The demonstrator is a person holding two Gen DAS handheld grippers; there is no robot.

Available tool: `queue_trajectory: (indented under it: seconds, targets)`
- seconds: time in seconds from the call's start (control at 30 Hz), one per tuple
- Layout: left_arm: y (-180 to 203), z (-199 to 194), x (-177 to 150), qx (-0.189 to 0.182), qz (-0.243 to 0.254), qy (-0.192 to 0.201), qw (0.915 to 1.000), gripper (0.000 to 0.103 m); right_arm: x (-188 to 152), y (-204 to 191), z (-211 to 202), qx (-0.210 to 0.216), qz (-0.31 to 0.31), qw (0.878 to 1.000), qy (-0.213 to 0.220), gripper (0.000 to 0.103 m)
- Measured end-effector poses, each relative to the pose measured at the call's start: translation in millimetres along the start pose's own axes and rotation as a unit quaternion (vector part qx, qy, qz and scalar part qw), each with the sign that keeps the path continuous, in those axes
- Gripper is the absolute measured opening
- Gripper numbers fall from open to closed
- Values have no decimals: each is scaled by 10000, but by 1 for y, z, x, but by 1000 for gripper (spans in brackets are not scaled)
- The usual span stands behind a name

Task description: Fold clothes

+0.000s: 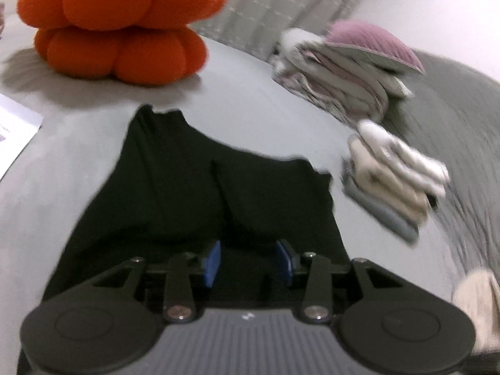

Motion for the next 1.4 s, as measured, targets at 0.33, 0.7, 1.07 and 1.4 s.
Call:
queue_trajectory:
  seconds: [0.33,0.7,1.07,1.4]
  targets:
    - [-1,-70,-72,-472,-39,92,9988,42,-42,-28,1,-22,-664,9931,-961,42]
    - [19,-179,-172,-821,246,42,9963,42,-97,-63,-24,330,-1435,9832,-1078,44]
    - [28,-227,-203,-1050,355,-729,9912,44,-143,-82,-63,706,-2438,9599,-1191,45]
    - [42,-211,-174,-1027,819,-1188,9842,59,-123,-62,-81,687,-1913,9757,-815,47]
Point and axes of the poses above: each gripper's, at about its wrist camera, not at the fingertips, and z roughly the way its jaws point, y to its right, x to its top, the point moved 4 cm from there along z, roughly the way its jaws point, and after that the axes turned 8 degrees about -x, right-handed, at the moved point
